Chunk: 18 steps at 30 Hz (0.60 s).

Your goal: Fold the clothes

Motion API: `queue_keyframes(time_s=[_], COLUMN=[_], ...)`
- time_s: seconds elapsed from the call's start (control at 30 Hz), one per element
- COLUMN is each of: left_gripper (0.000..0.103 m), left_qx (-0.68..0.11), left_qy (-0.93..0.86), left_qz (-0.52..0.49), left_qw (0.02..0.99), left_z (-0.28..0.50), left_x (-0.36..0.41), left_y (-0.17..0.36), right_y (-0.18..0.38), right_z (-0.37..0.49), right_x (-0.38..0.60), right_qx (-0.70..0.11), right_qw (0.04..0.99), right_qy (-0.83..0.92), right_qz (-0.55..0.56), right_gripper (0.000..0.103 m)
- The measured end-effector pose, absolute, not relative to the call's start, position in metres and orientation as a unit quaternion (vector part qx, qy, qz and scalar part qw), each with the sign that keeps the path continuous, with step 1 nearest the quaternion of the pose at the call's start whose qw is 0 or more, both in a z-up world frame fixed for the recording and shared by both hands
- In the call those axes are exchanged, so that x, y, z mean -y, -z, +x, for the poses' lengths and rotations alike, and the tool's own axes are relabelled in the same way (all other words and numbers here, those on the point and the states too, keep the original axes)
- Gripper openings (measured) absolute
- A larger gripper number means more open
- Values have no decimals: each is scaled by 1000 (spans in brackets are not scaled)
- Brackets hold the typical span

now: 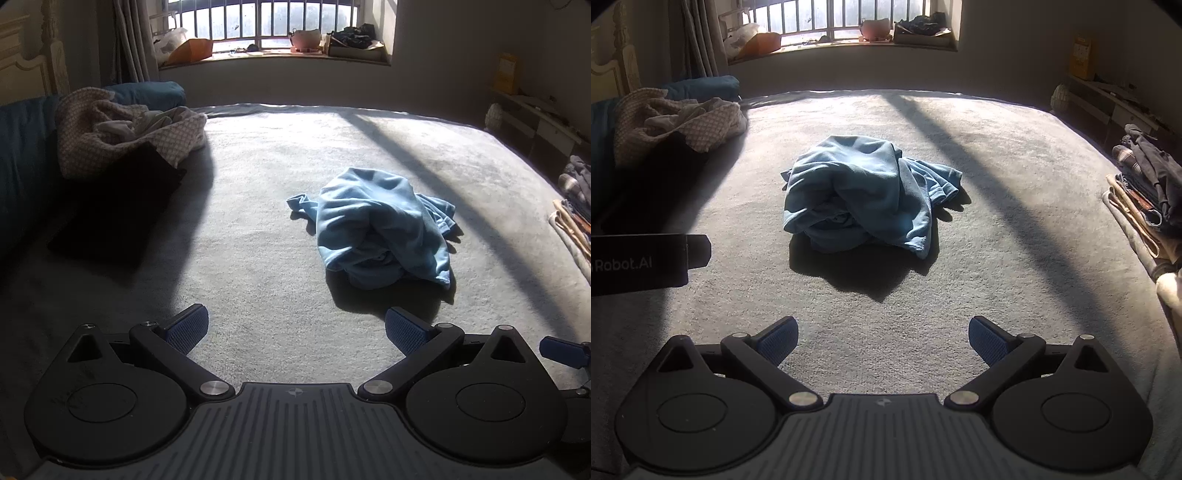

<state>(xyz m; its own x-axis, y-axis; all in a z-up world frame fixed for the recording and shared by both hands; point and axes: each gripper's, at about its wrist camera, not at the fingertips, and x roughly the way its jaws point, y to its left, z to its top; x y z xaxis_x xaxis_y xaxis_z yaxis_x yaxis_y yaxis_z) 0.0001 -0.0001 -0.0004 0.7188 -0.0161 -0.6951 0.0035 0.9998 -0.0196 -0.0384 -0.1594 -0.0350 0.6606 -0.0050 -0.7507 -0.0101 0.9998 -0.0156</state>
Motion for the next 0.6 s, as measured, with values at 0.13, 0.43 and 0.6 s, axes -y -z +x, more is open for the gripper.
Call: queue_keyframes(time_s=[0.13,0.43,0.6], left_gripper=[103,103,103], left_qx=[-378,-391,-400], left_qy=[7,19,20], left_qz=[-12,-26,-53], left_qw=[926,920,915], left_z=[0,-3,-2], left_x=[1,-3,-6], left_y=[3,9,8], right_y=[33,31,30], right_z=[-41,-42,-42], right_x=[162,165,170], right_qx=[-405,-404,-406], right_qw=[914,914,914], right_qy=[2,21,25], right_qz=[-10,1,11], right_gripper=[102,102,102])
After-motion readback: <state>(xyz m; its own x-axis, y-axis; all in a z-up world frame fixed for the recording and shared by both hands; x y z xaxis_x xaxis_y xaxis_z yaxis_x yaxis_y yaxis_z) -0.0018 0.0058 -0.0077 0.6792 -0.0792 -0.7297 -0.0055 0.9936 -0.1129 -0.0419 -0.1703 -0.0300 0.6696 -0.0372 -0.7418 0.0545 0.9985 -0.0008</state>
